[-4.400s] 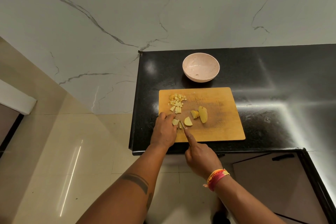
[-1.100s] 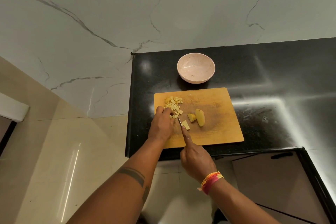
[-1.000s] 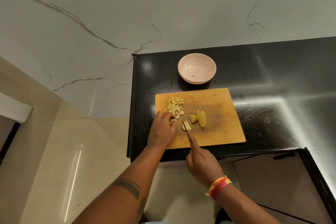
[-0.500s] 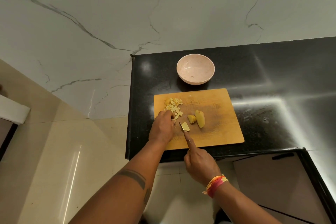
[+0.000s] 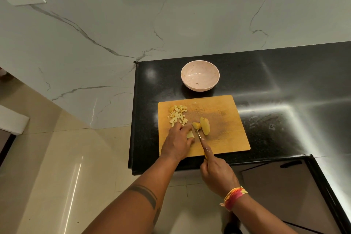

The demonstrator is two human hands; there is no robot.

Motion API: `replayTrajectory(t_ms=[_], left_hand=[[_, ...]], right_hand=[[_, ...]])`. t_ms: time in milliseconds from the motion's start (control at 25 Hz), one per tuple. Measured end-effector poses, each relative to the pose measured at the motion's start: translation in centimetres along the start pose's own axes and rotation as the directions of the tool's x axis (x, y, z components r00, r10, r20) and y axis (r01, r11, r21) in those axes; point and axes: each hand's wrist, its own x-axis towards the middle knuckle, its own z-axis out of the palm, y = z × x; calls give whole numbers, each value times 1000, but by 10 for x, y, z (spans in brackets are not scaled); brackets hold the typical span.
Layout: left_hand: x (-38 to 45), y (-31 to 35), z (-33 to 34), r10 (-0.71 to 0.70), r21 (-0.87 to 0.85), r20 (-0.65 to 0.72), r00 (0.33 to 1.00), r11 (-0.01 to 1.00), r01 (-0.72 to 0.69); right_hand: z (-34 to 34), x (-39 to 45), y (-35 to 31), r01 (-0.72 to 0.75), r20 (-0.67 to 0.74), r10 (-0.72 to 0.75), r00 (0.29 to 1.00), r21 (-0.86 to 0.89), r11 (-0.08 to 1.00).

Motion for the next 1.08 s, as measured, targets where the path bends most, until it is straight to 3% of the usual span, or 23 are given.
replayTrajectory(t_ms=[240, 600, 1080], left_hand=[[-12, -11, -5, -16, -25, -19, 1000, 1000, 16], [-18, -9, 0, -94, -119, -94, 991, 990, 82], [-20, -4, -1, -106, -81, -125, 986, 992, 96]], right_hand=[[9, -8, -11, 19, 85, -15, 996, -47, 999], [13, 2, -26, -17, 96, 23, 995, -64, 998], [25, 16, -34, -4, 84, 17, 996, -158, 987]])
